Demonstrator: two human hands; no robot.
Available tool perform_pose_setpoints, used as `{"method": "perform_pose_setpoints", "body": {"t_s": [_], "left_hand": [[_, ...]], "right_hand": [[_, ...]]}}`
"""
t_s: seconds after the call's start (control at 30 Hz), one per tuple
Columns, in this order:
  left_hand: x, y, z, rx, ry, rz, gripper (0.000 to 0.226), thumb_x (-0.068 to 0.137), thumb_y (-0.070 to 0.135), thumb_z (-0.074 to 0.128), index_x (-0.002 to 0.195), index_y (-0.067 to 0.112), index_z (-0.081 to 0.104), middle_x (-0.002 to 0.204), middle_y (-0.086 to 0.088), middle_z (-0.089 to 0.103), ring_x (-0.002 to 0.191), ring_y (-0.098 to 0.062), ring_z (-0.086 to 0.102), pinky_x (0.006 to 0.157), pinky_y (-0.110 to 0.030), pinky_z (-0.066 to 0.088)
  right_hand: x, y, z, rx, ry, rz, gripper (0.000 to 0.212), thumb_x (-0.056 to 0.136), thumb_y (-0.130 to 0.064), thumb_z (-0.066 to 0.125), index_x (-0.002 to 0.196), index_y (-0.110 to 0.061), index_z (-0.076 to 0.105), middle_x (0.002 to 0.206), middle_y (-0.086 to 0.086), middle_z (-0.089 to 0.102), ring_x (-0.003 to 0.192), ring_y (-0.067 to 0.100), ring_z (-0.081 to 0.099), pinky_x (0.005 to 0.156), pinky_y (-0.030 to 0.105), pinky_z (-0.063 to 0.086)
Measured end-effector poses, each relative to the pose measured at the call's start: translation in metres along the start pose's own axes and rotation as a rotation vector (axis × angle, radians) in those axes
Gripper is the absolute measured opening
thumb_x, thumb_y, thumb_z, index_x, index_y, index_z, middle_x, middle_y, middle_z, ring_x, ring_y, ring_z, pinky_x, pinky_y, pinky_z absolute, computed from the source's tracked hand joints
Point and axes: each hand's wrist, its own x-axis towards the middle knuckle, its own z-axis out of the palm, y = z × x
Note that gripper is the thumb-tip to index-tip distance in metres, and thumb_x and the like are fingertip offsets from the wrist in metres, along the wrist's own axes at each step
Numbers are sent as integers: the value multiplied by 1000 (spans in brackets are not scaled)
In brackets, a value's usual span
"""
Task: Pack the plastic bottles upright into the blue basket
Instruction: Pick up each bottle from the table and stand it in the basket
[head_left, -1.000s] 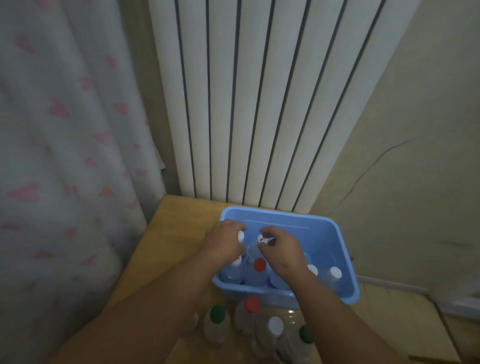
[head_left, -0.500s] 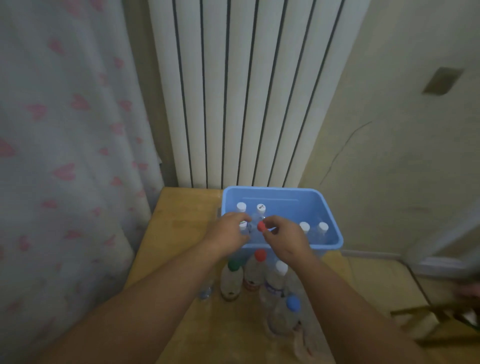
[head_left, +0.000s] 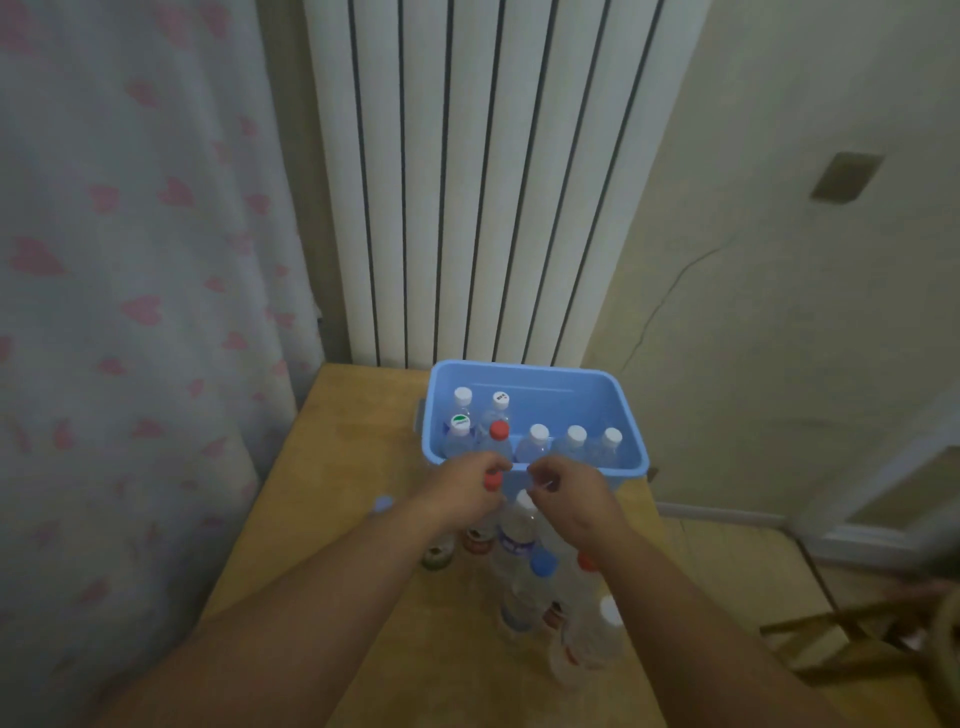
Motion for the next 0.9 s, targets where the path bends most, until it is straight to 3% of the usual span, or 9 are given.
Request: {"method": "perform_pose_setpoints", "body": {"t_s": [0.17, 0.23, 0.4, 0.63, 0.8, 0.9], "left_hand": [[-7, 11, 36, 16, -42, -54, 51, 88, 8, 60, 136, 25, 53, 137, -2, 55, 117, -22, 58, 96, -36, 52], [-11, 14, 47, 93, -97, -41, 52, 93, 8, 56, 142, 23, 47, 144, -5, 49, 124, -25, 53, 102, -33, 45], [-21, 13, 62, 166, -146, -25, 48, 98, 11, 52, 143, 25, 46, 145, -5, 51, 128, -25, 50, 104, -33, 40], [-38, 12, 63, 212, -171, -61, 59, 95, 0, 42, 144, 34, 43, 142, -4, 54, 123, -23, 54, 101, -35, 46], [-38, 12, 50, 116, -237, -93, 61, 91, 4, 49, 145, 30, 42, 140, -6, 55, 122, -24, 54, 101, -36, 46], [-35, 15, 38, -51, -259, -121, 65, 77, 16, 63, 137, 34, 46, 123, -8, 59, 101, -20, 57, 92, -42, 50]], "right_hand": [[-10, 21, -7, -191, -291, 10, 35, 79, -29, 70, 114, -23, 66, 111, -2, 67, 99, 17, 62, 84, 29, 50], [-15, 28, -2, -334, -374, -38, 40, 76, -28, 73, 115, -25, 66, 113, -1, 65, 102, 19, 60, 87, 31, 50], [-20, 42, 19, -424, -384, -103, 37, 79, -28, 67, 115, -34, 63, 108, -3, 66, 92, 20, 61, 83, 34, 54], [-20, 37, 36, -555, -371, -145, 31, 86, -24, 60, 117, -24, 58, 105, 4, 63, 88, 22, 59, 82, 35, 53], [-15, 21, -1, -404, -332, -181, 33, 81, -33, 64, 112, -25, 65, 102, 3, 65, 91, 20, 60, 78, 30, 49], [-12, 1, -35, -234, -201, -207, 41, 75, -39, 70, 113, -25, 67, 103, 0, 68, 88, 16, 61, 77, 28, 50]]}}
